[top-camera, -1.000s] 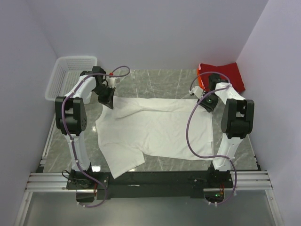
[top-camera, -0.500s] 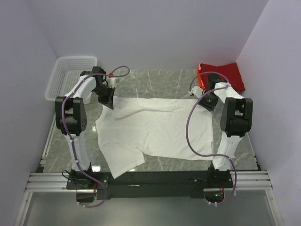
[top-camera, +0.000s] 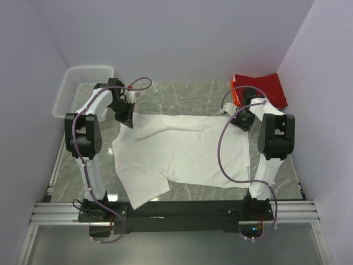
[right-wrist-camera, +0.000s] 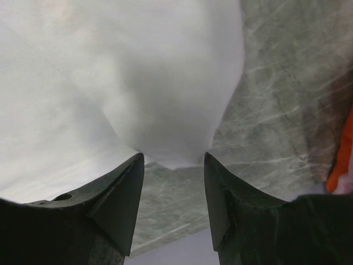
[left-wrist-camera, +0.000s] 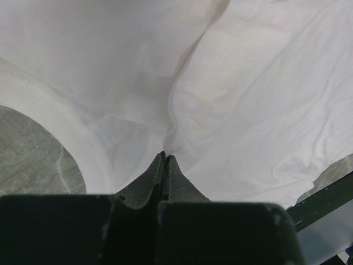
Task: Fold and stack the t-shirts
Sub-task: Fold the tshirt
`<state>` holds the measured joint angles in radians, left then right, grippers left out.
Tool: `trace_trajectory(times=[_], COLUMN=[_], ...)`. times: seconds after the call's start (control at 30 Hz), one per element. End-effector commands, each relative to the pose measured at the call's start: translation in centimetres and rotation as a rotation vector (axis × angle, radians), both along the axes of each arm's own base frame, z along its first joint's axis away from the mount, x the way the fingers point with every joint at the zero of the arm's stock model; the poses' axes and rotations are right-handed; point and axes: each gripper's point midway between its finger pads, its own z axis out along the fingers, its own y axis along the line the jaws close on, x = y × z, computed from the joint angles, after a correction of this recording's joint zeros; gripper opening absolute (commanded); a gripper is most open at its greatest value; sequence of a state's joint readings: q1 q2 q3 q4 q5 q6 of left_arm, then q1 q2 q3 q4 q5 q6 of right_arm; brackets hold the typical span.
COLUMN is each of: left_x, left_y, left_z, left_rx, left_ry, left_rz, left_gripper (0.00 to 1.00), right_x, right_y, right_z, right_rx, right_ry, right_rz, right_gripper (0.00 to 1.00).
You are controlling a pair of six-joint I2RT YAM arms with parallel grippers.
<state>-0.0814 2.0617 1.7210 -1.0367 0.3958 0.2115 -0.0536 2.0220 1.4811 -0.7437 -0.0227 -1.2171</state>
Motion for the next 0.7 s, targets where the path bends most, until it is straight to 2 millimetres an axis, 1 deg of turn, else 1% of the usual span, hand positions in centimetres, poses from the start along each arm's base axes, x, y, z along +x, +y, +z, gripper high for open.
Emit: trace_trajectory(times=[0.0,0.13,0.27,0.33,0.43,0.47,0.53,0.57,0.67], left_x=[0.0,0.1,0.3,0.4,0.4,0.4,0.6,0.6,0.8], left_y=[0.0,0.2,0.3,0.3,0.4,0.4,0.5,0.6,0.8], left_z=[1.0,1.1,1.0,1.0,1.0,0.9,1.1,1.2,1.7], left_rx=[-0.017,-0.016,-0.018,-0.017,-0.015,-0.013,-0.013,-0.014,-0.016], left_ry=[-0.012,-0.016,-0.014,-0.016,-0.013,-0.013,-0.021,-0.022,-0.032], left_rz=[0.016,0.018,0.022,0.022,0.023,0.024,0.026,0.027,0.033], left_gripper=[0.01,0.01,0.01,0.01,0.01,0.01,0.01,0.01,0.01], right_x=[-0.3,-0.7,0.0,0.4,0.9,1.1,1.3,1.4,1.6], right_y=[0.7,0.8,0.4,0.4,-0.1,-0.3,-0.3,-0.3,-0.1], right_z=[0.2,0.2,0.1,0.0,0.0,0.0,0.2,0.5,1.3], right_rx=[-0.002,-0.005,-0.027,-0.026,-0.057,-0.059,-0.064,-0.060,-0.048], right_ry=[0.001,0.018,-0.019,-0.028,-0.041,-0.051,-0.060,-0.068,-0.080], right_rz=[0.035,0.037,0.036,0.028,0.019,0.015,0.015,0.013,0.005], right_gripper=[0.55,0.61,0.60,0.54,0.37,0.30,0.22,0.14,0.04])
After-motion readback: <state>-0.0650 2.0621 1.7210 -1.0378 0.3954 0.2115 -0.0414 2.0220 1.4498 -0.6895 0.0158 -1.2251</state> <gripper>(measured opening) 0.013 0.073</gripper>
